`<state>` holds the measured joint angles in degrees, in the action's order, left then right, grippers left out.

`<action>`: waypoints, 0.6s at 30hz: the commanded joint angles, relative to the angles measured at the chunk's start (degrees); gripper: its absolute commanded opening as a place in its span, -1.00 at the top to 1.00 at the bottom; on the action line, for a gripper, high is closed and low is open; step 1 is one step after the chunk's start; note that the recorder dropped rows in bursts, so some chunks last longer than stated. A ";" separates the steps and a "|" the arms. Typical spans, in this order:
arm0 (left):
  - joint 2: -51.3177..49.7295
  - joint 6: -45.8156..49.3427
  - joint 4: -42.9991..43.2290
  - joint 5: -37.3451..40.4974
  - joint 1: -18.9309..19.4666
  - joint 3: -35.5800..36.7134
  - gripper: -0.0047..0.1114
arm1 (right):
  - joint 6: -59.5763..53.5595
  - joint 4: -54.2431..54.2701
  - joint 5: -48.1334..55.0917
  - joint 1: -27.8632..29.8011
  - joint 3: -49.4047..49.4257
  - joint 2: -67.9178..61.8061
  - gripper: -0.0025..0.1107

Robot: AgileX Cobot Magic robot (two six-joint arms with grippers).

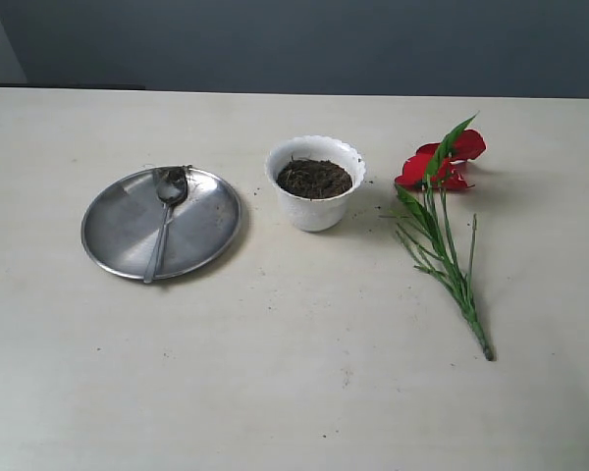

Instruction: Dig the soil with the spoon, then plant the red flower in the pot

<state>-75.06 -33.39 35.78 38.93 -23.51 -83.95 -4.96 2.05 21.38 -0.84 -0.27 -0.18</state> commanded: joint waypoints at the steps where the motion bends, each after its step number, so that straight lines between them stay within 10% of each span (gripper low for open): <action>1: 6.38 3.13 -2.49 0.54 0.11 0.65 0.91 | -0.06 -0.17 -0.70 0.15 0.27 0.18 0.96; 18: 20.64 4.04 0.29 13.57 0.11 0.65 0.91 | -0.06 0.02 -0.70 0.15 0.27 0.18 0.96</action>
<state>-55.62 -29.45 34.62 50.86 -23.51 -83.60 -4.96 2.05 21.38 -0.84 -0.27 -0.18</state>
